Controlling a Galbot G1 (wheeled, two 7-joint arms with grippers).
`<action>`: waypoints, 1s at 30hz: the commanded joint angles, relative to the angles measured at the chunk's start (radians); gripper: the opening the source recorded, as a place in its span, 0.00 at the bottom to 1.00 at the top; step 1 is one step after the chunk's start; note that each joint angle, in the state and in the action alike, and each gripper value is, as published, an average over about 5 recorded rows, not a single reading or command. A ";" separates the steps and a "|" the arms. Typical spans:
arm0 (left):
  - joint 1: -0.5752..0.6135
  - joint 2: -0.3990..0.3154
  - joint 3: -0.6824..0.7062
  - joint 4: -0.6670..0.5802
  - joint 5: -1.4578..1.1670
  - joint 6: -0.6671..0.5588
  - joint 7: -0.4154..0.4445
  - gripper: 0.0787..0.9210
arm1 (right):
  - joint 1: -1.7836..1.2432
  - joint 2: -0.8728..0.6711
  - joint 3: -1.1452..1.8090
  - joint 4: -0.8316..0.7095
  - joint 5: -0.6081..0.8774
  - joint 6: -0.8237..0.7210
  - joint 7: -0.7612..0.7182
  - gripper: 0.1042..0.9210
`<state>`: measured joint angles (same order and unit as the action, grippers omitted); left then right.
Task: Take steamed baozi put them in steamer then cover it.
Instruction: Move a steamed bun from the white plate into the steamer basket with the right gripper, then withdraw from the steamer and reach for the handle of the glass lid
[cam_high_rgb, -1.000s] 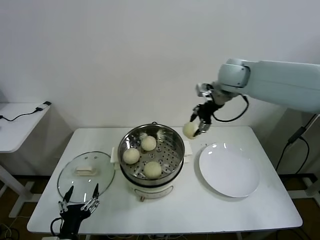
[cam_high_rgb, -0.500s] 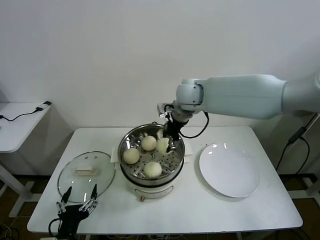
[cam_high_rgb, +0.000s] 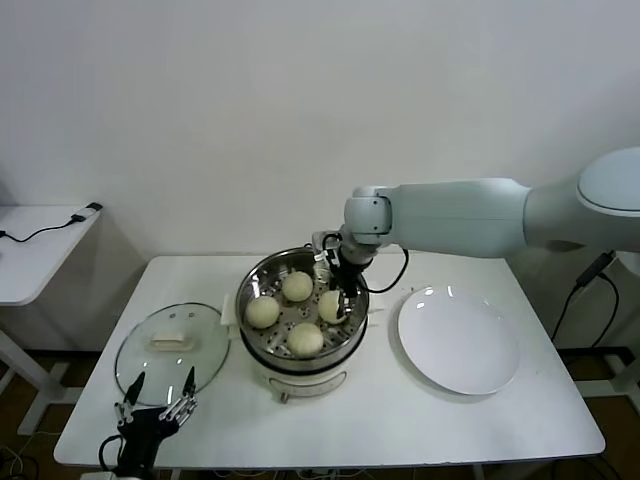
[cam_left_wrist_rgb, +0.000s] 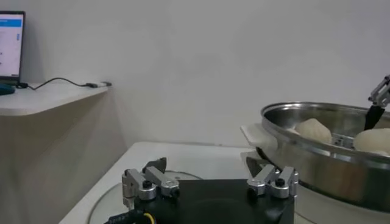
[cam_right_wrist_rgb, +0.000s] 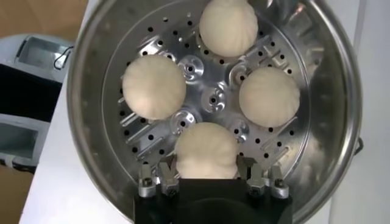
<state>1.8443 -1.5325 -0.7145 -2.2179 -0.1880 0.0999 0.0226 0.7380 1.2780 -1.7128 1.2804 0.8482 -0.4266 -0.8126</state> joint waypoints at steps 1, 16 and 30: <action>0.000 -0.001 0.000 0.001 0.000 0.000 0.000 0.88 | -0.026 0.014 0.002 -0.024 -0.025 0.016 -0.001 0.71; -0.004 0.006 -0.008 -0.007 0.009 0.000 0.015 0.88 | -0.017 -0.318 0.401 0.039 0.165 0.048 0.456 0.88; -0.065 0.051 -0.007 0.042 0.092 -0.095 0.044 0.88 | -0.884 -0.814 1.264 0.268 0.068 0.149 0.800 0.88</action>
<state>1.7934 -1.4900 -0.7242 -2.1855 -0.1287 0.0420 0.0607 0.4239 0.8015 -1.0274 1.4010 0.9667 -0.3556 -0.2361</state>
